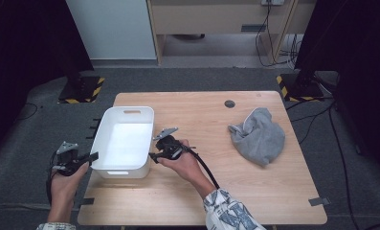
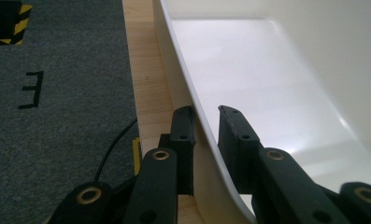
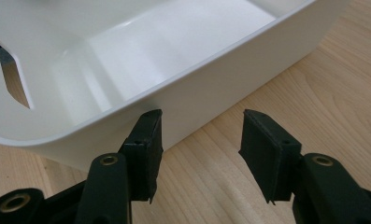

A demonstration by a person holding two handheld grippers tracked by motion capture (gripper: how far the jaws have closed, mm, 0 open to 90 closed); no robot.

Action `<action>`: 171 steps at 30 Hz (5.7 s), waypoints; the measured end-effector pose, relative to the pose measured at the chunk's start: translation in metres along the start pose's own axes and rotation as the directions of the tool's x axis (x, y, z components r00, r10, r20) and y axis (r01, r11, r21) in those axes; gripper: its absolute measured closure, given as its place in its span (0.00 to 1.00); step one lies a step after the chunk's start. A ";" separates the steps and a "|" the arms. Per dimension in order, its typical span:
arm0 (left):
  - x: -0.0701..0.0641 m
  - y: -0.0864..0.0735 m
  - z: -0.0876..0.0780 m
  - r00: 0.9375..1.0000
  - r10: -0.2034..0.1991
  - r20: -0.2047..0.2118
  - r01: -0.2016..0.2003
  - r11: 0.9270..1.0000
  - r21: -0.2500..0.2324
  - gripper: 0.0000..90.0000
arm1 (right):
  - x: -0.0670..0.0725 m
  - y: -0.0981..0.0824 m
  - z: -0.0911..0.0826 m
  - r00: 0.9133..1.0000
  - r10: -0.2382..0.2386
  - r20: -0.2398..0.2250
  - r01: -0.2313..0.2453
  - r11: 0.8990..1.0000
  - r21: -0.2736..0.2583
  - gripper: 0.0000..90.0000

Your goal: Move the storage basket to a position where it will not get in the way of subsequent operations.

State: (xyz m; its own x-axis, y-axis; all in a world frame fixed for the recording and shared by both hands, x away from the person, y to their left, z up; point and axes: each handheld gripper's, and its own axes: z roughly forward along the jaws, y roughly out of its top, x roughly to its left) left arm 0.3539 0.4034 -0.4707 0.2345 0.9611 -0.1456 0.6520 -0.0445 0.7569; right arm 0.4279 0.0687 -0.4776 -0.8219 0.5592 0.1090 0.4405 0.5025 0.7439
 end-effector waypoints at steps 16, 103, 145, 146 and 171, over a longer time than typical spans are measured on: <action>0.009 -0.002 -0.005 1.000 -0.016 -0.013 0.016 1.000 -0.008 0.84 | 0.006 0.006 0.008 1.000 -0.002 -0.002 0.002 1.000 0.007 0.52; -0.115 0.065 0.036 0.982 0.172 0.072 -0.167 0.983 -0.071 0.13 | -0.125 -0.065 -0.137 0.943 0.103 0.317 -0.108 0.994 -0.003 0.19; -0.253 0.051 0.105 0.895 0.341 0.286 -0.347 0.937 -0.032 0.13 | -0.169 -0.110 -0.231 0.893 0.165 0.420 -0.161 0.986 -0.046 0.34; -0.253 0.051 0.105 0.895 0.341 0.286 -0.347 0.937 -0.032 0.13 | -0.169 -0.110 -0.231 0.893 0.165 0.420 -0.161 0.986 -0.046 0.34; -0.265 0.033 0.113 0.884 0.364 0.294 -0.372 0.928 -0.030 0.13 | -0.223 -0.131 -0.190 0.827 0.245 0.506 -0.286 0.958 0.002 0.23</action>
State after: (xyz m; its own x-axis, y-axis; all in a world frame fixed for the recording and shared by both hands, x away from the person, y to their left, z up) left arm 0.3950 0.1168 -0.4796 0.6563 0.7534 -0.0407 0.4962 -0.3903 0.7756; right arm 0.4848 -0.2471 -0.4742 -0.3891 0.9192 -0.0610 0.6578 0.3236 0.6802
